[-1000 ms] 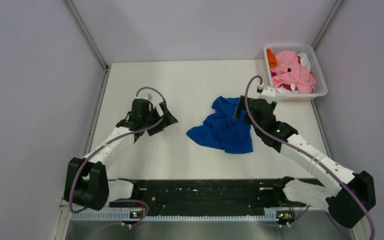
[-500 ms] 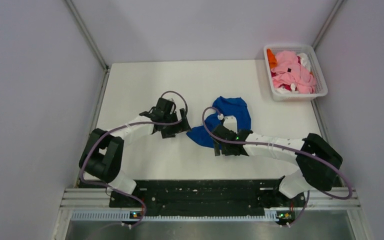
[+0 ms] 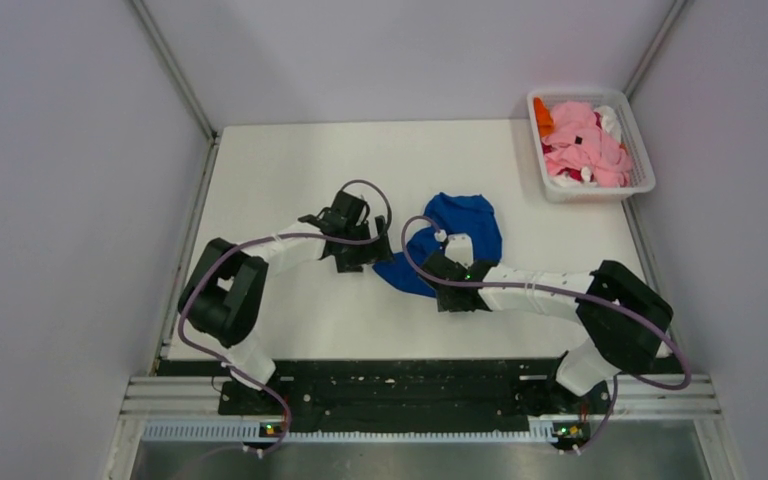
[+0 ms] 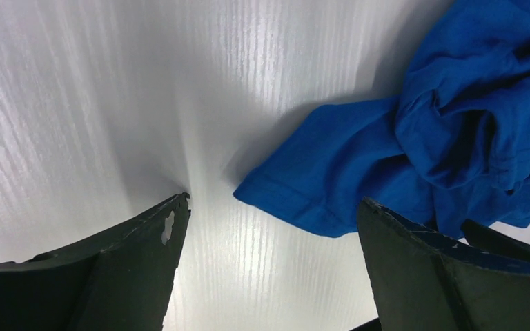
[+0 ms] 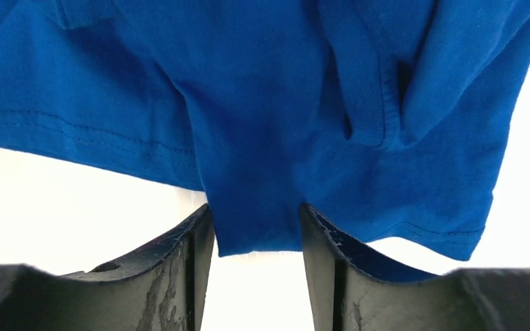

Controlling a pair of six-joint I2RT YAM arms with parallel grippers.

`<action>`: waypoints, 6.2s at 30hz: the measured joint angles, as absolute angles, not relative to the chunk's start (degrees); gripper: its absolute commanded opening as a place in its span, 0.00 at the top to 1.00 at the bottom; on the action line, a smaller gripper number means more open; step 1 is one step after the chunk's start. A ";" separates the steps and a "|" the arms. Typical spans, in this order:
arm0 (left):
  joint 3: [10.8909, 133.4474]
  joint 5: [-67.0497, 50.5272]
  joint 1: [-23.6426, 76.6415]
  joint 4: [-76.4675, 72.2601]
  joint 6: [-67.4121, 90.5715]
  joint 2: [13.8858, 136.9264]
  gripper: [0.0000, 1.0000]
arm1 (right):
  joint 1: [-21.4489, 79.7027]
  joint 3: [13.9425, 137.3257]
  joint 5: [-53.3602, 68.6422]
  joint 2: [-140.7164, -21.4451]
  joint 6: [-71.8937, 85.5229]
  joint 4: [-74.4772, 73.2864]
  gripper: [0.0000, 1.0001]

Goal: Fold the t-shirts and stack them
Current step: Flatten out the tshirt

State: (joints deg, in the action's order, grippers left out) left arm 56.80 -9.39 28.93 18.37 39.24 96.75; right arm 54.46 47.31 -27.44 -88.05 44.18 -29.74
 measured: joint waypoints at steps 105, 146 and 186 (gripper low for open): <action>135.72 34.00 17.76 23.92 2.07 102.21 1.00 | 17.72 120.92 -9.72 -95.55 14.74 -14.17 1.00; 23.57 -8.64 36.23 20.99 44.77 55.75 0.82 | 15.94 26.20 -12.53 -49.56 41.65 -31.55 0.97; 81.32 7.53 19.55 24.32 32.91 103.59 0.01 | 19.38 25.93 0.03 -52.51 50.19 -21.43 0.01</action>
